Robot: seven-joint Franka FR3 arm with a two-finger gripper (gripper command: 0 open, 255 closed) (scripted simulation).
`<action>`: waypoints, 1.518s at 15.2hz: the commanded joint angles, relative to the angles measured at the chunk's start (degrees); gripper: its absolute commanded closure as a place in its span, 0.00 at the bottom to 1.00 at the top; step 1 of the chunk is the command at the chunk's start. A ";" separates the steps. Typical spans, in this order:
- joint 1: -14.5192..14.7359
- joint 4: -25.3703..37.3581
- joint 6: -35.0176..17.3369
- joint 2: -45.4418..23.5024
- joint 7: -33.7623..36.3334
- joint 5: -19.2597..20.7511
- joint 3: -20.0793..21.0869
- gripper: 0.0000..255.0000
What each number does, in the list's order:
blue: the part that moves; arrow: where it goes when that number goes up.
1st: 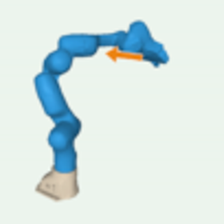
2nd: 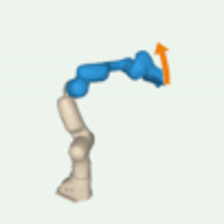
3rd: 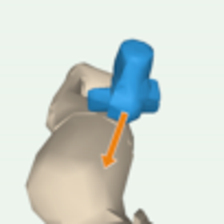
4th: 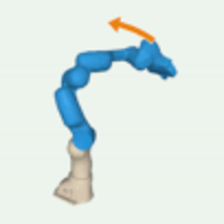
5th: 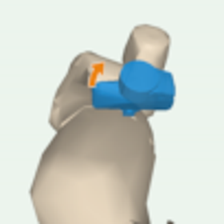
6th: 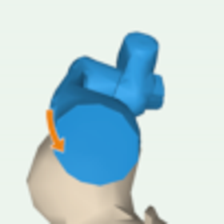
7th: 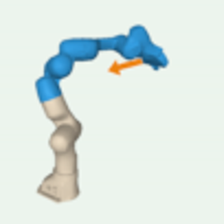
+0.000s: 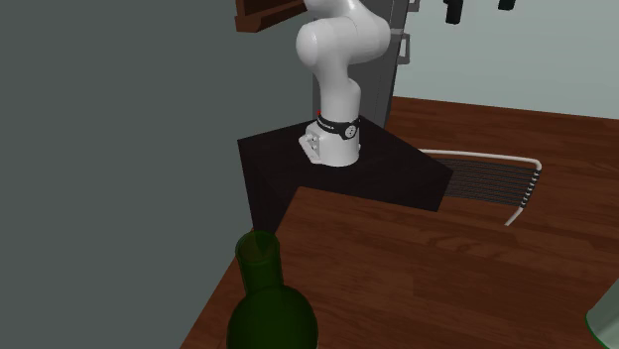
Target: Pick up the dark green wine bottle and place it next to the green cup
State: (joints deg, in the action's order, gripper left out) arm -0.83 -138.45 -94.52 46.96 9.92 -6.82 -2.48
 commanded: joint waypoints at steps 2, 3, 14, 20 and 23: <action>-0.42 0.09 -0.51 -0.85 -1.38 1.00 -1.04 0.00; -0.82 0.25 -1.04 -1.76 -2.75 1.97 -2.08 0.00; -4.09 6.25 -7.62 -15.43 -17.17 10.40 -13.09 0.00; -4.94 12.77 -10.96 -25.19 -24.94 12.21 -18.76 0.00; -5.24 16.88 -12.34 -30.60 -28.98 12.09 -21.47 0.00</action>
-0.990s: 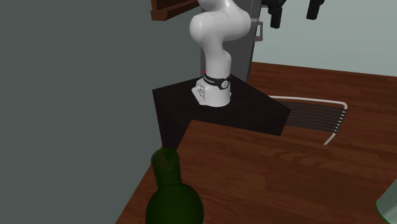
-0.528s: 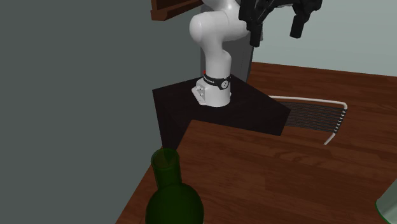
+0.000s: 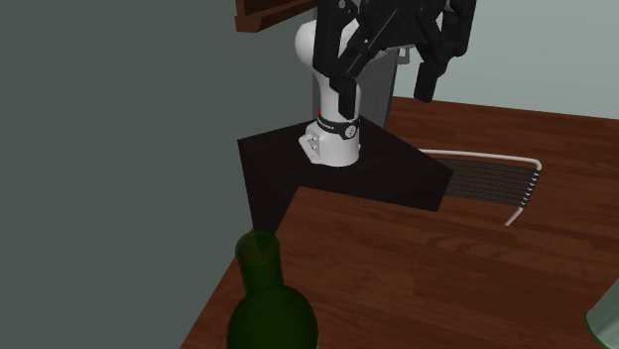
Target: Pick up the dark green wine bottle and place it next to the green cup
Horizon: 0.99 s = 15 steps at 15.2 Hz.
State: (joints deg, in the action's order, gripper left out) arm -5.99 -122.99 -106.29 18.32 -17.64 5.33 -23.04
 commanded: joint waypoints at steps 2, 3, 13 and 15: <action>-0.36 4.49 -1.32 -5.79 -4.20 -0.59 -2.61 0.00; -0.53 6.13 -1.65 -7.77 -5.63 -0.98 -3.42 0.00; -5.59 26.95 -1.72 -29.85 -20.07 -9.13 -8.72 0.00; -5.87 26.82 -2.38 -30.42 -20.36 -9.38 -8.63 0.00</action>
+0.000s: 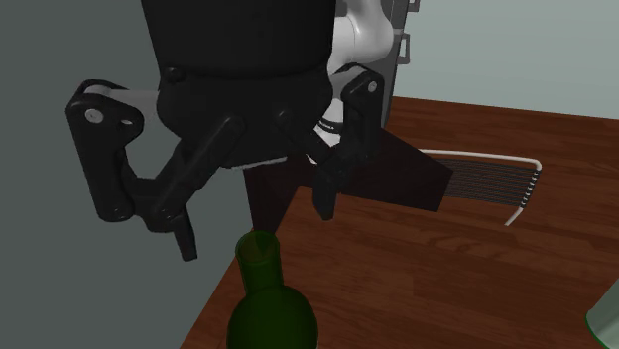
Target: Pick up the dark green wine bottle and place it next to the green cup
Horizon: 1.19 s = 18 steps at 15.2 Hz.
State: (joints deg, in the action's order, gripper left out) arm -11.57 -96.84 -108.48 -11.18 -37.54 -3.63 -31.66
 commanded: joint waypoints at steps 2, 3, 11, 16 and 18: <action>-0.34 -0.53 -1.64 -1.21 -0.58 -0.60 0.04 0.00; -0.37 -1.11 -2.36 -1.37 -0.65 -0.70 0.07 0.00; -0.50 -3.05 -4.89 -2.07 -0.95 -1.14 0.17 0.00; -0.50 -3.04 -4.88 -2.07 -0.95 -1.14 0.17 1.00; -0.50 -3.05 -4.88 -2.07 -0.95 -1.14 0.17 1.00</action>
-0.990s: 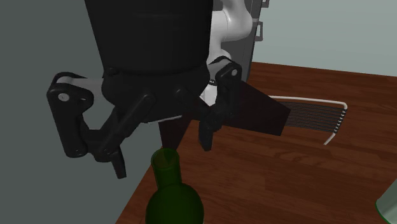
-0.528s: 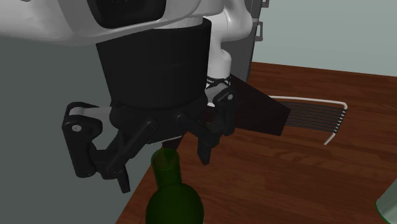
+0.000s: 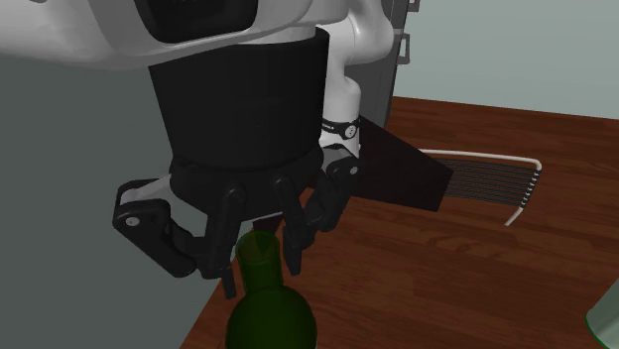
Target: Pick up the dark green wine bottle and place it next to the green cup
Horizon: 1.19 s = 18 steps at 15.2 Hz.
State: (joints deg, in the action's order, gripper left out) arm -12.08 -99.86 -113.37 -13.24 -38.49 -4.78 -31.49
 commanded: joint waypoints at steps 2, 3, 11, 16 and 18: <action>0.00 -0.01 0.01 -0.02 0.00 0.00 0.01 1.00; 0.00 -0.02 0.00 -0.02 0.00 0.00 0.01 1.00; 0.03 2.99 3.63 0.71 0.22 0.47 -0.16 1.00; -0.05 6.40 7.36 1.08 0.30 0.73 -0.29 1.00; -0.12 7.89 8.88 1.13 0.30 0.77 -0.34 1.00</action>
State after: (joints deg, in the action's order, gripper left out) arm -12.29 -92.50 -105.27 -12.41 -38.36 -4.19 -31.82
